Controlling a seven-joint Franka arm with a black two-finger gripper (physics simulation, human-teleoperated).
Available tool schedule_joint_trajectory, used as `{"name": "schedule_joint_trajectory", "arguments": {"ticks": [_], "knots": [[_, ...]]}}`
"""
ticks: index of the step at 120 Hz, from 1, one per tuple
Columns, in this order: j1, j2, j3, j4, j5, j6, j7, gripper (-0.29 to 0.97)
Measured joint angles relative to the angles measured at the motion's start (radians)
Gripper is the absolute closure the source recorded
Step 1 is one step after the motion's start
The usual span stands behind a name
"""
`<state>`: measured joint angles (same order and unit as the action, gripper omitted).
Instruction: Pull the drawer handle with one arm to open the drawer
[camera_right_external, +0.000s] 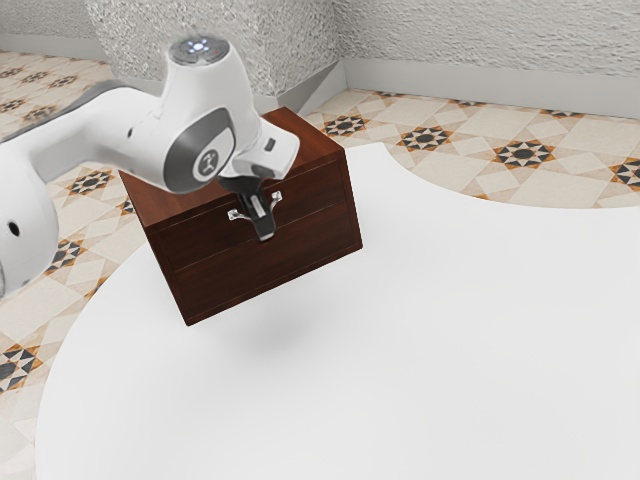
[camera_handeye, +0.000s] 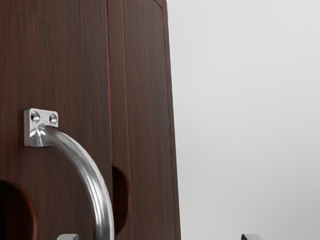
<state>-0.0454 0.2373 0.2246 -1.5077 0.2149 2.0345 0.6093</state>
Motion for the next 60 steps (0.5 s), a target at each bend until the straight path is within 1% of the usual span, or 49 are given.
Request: {"name": "schedule_joint_trajectory", "arguments": {"ticks": [15,29,60], "knots": [[0.0,0.004,0.0,0.0,-0.002,0.001,0.001,0.29],[-0.002,0.004,0.0,0.001,-0.011,-0.001,0.0,0.33],[-0.008,-0.002,-0.004,0.006,-0.019,-0.03,-0.033,0.55]]}}
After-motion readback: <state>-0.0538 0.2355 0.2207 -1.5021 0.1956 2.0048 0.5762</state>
